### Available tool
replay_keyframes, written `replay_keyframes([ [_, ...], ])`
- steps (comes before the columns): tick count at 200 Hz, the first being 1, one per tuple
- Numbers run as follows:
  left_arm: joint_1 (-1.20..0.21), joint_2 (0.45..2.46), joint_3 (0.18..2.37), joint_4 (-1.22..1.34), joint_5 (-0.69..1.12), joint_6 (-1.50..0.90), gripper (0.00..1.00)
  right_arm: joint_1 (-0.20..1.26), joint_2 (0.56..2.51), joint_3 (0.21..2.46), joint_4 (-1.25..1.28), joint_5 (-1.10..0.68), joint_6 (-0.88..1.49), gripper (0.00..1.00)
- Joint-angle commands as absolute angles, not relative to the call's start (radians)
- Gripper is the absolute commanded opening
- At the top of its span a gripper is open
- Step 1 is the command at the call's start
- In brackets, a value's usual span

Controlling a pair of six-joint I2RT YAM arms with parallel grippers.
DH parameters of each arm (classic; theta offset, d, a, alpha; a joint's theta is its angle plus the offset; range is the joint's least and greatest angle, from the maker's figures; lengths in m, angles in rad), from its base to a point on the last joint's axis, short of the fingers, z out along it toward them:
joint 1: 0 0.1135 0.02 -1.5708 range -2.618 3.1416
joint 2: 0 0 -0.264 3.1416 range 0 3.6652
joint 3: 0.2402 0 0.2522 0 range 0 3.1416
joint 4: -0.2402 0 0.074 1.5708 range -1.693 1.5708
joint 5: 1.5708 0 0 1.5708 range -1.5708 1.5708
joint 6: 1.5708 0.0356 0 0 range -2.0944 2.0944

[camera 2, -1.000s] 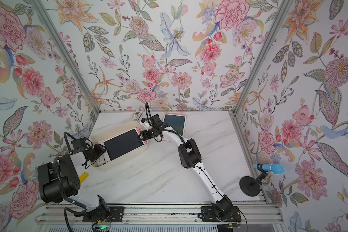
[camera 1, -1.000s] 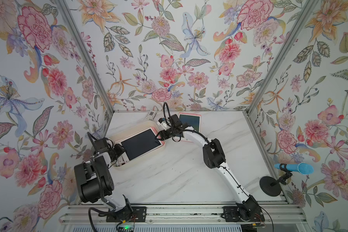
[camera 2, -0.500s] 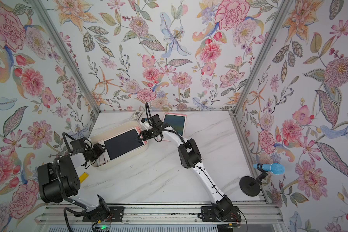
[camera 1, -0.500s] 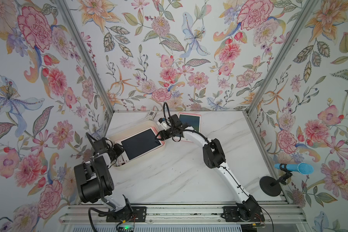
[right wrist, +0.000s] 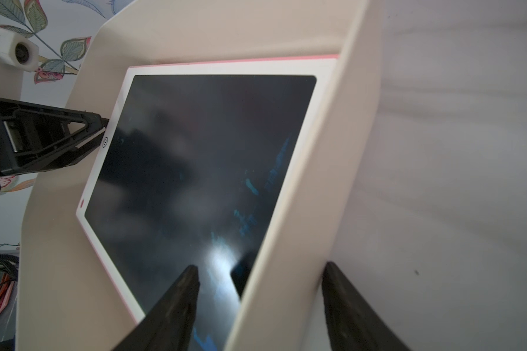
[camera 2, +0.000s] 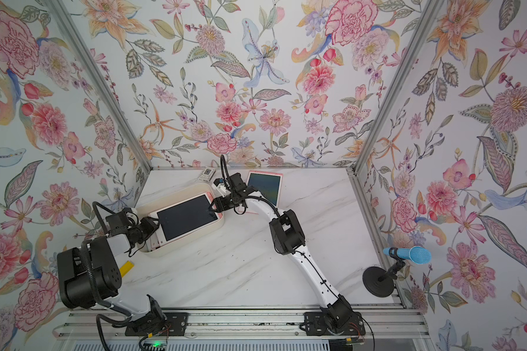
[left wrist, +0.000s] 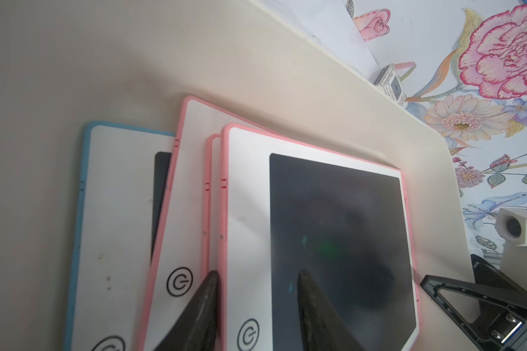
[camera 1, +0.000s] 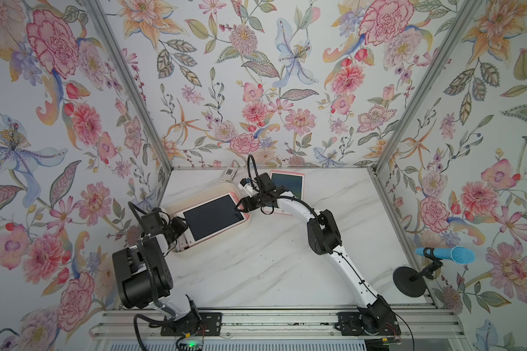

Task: Take out the writing tablet from the storage box
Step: Pick up the writing tablet from the storage box.

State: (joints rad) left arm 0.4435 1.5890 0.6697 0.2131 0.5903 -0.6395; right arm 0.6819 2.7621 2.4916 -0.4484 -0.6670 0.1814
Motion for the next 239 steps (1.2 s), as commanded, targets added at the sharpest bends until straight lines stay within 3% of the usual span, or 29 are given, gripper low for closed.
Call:
replay_keyframes([
  [1, 0.423, 1.597, 0.641, 0.323, 0.727, -0.664, 0.44, 0.699, 2.764, 2.485, -0.431, -0.73, 0.187, 0.64],
  [87, 0.42, 1.615, 0.646, 0.327, 0.713, -0.645, 0.34, 0.699, 2.763, 2.482, -0.43, -0.736, 0.188, 0.62],
  [116, 0.42, 1.597, 0.641, 0.336, 0.722, -0.661, 0.24, 0.689, 2.734, 2.443, -0.43, -0.731, 0.167, 0.62],
  [155, 0.42, 1.598, 0.617, 0.429, 0.787, -0.723, 0.07, 0.657, 2.652, 2.348, -0.428, -0.724, 0.13, 0.68],
  [239, 0.422, 1.528, 0.604, 0.519, 0.841, -0.813, 0.0, 0.593, 2.537, 2.336, -0.416, -0.731, 0.128, 0.82],
])
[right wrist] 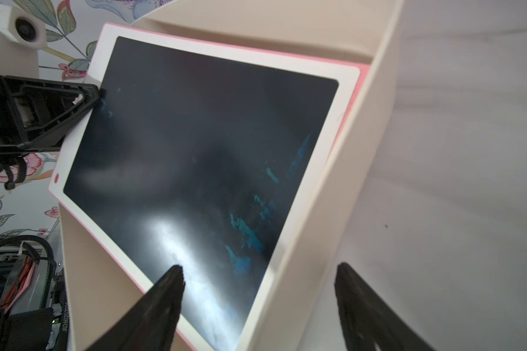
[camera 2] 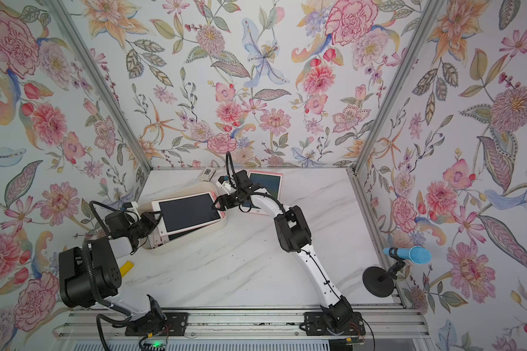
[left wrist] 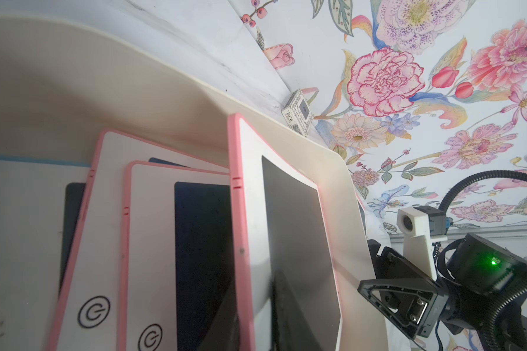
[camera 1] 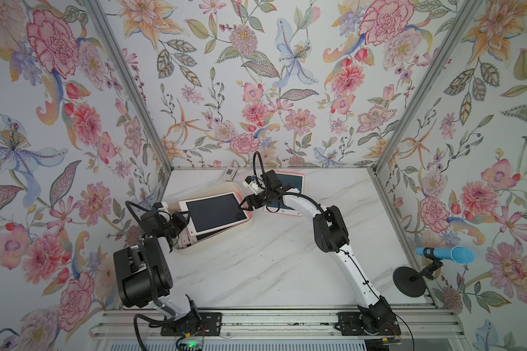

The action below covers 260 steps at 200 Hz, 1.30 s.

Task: Take out the writing tablet from the storage box
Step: Pick up the writing tablet from the storage box.

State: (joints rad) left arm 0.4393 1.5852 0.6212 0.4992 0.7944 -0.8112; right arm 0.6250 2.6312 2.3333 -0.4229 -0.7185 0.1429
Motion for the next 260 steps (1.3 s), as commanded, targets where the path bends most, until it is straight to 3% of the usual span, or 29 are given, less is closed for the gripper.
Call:
replay_keyframes([
  [1, 0.422, 1.525, 0.604, 0.519, 0.842, -0.814, 0.0, 0.593, 2.535, 2.336, -0.416, -0.729, 0.129, 0.82],
  [65, 0.429, 1.396, 0.598, 0.552, 0.853, -0.896, 0.0, 0.584, 2.437, 2.296, -0.404, -0.684, 0.155, 0.82],
  [151, 0.439, 1.331, 0.551, 0.605, 0.848, -0.972, 0.0, 0.643, 2.175, 1.847, -0.174, -0.641, 0.276, 0.79],
  [260, 0.559, 1.258, 0.495, 0.829, 0.853, -1.217, 0.0, 0.712, 2.077, 1.669, -0.091, -0.606, 0.381, 0.76],
])
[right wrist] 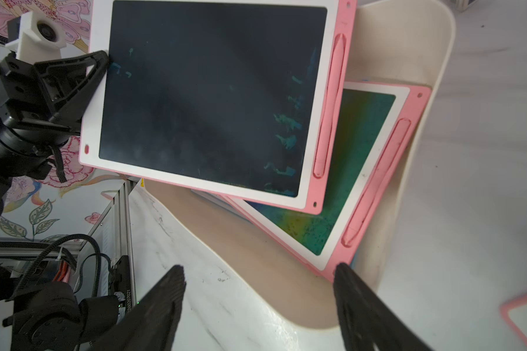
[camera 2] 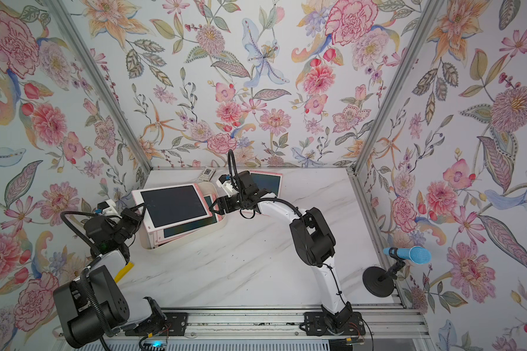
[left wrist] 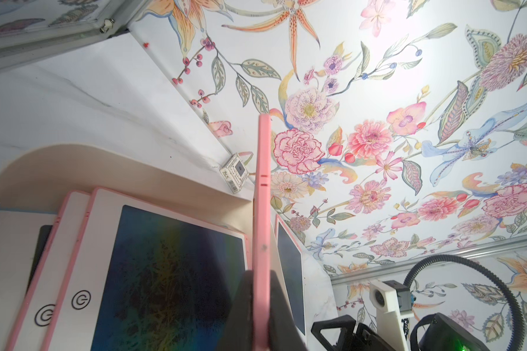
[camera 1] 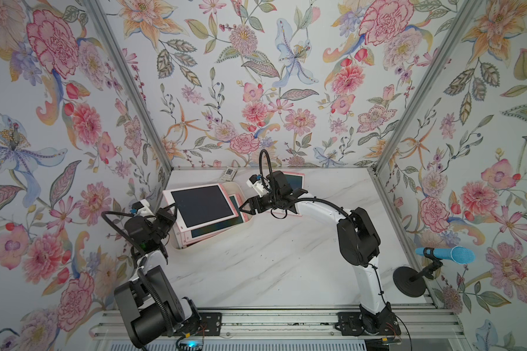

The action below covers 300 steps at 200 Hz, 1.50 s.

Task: Take out the writing tablet from the storage box
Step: Pick up the writing tablet from the storage box, then place the writing tablet at the center of the board.

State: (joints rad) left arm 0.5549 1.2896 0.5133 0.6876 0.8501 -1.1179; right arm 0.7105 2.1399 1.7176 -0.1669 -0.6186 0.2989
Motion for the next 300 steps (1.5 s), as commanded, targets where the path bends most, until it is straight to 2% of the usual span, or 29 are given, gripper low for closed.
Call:
replay_keyframes([
  [1, 0.56, 1.257, 0.495, 0.833, 0.853, -1.221, 0.0, 0.712, 2.074, 1.664, -0.087, -0.606, 0.385, 0.75],
  [56, 0.56, 1.182, 0.419, 0.972, 0.811, -1.405, 0.0, 0.718, 1.977, 1.432, 0.211, -0.623, 0.685, 0.69],
  [125, 0.485, 0.912, 0.242, 0.863, 0.665, -1.474, 0.0, 0.76, 1.961, 1.199, 0.73, -0.601, 1.05, 0.62],
  [153, 0.404, 0.838, 0.228, 0.784, 0.601, -1.451, 0.0, 0.803, 1.965, 1.176, 0.767, -0.55, 1.076, 0.6],
  [220, 0.296, 0.867, 0.204, 0.845, 0.511, -1.489, 0.0, 0.849, 1.989, 1.124, 0.853, -0.487, 1.135, 0.58],
  [300, 0.278, 0.903, 0.216, 0.888, 0.495, -1.525, 0.0, 0.867, 2.029, 1.104, 0.982, -0.456, 1.225, 0.54],
])
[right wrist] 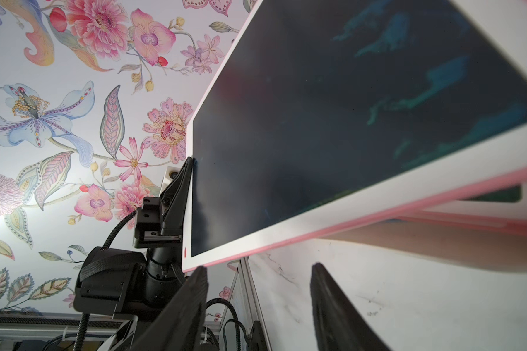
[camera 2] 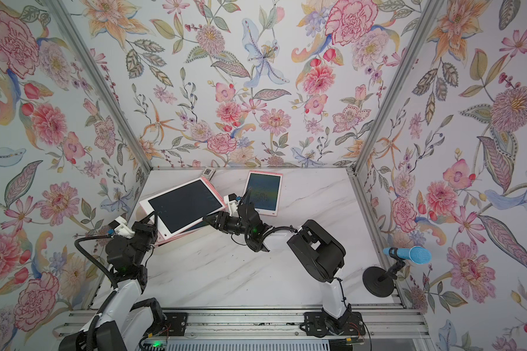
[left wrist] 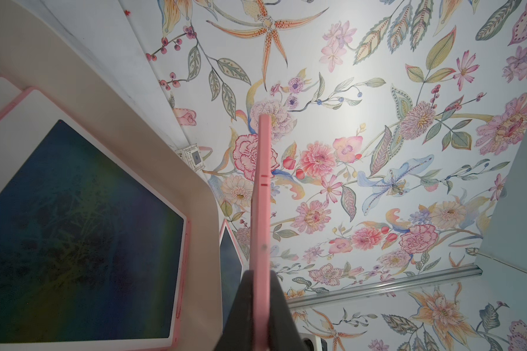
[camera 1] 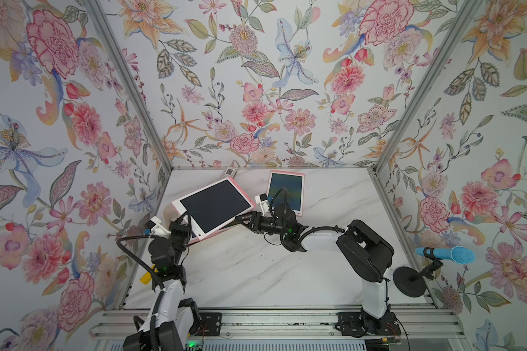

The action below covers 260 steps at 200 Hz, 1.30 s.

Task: Take out the writing tablet from the storage box
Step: Place the writing tablet at the center of the board.

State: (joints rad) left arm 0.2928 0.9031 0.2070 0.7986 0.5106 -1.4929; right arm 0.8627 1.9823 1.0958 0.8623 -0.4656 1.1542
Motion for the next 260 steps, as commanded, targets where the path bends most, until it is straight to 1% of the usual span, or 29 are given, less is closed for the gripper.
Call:
replay_keyframes([
  [1, 0.276, 0.903, 0.216, 0.889, 0.495, -1.525, 0.0, 0.867, 2.031, 1.105, 0.984, -0.457, 1.227, 0.54],
  [20, 0.26, 0.906, 0.209, 0.903, 0.484, -1.537, 0.0, 0.865, 2.04, 1.122, 0.965, -0.455, 1.232, 0.52],
  [53, 0.244, 0.91, 0.207, 0.907, 0.478, -1.534, 0.0, 0.86, 2.051, 1.106, 1.041, -0.442, 1.255, 0.51],
  [86, 0.208, 0.922, 0.188, 0.919, 0.457, -1.531, 0.0, 0.85, 2.071, 1.139, 1.058, -0.439, 1.271, 0.5],
  [103, 0.187, 0.938, 0.177, 0.939, 0.444, -1.537, 0.0, 0.842, 2.095, 1.169, 1.066, -0.444, 1.291, 0.46],
  [146, 0.132, 0.979, 0.171, 0.956, 0.427, -1.525, 0.0, 0.827, 2.13, 1.203, 1.093, -0.439, 1.309, 0.4],
  [191, 0.064, 1.026, 0.169, 0.962, 0.41, -1.5, 0.0, 0.796, 2.118, 1.2, 1.114, -0.446, 1.303, 0.28],
  [197, 0.057, 1.034, 0.138, 0.972, 0.408, -1.5, 0.0, 0.791, 2.114, 1.199, 1.112, -0.448, 1.3, 0.27],
  [219, 0.031, 1.061, 0.145, 0.982, 0.406, -1.49, 0.0, 0.779, 2.115, 1.205, 1.128, -0.476, 1.302, 0.25],
  [247, -0.009, 1.107, 0.155, 0.993, 0.402, -1.477, 0.0, 0.757, 2.112, 1.209, 1.147, -0.5, 1.307, 0.17],
  [260, -0.026, 1.135, 0.187, 0.996, 0.401, -1.471, 0.04, 0.74, 2.105, 1.198, 1.154, -0.507, 1.308, 0.15],
])
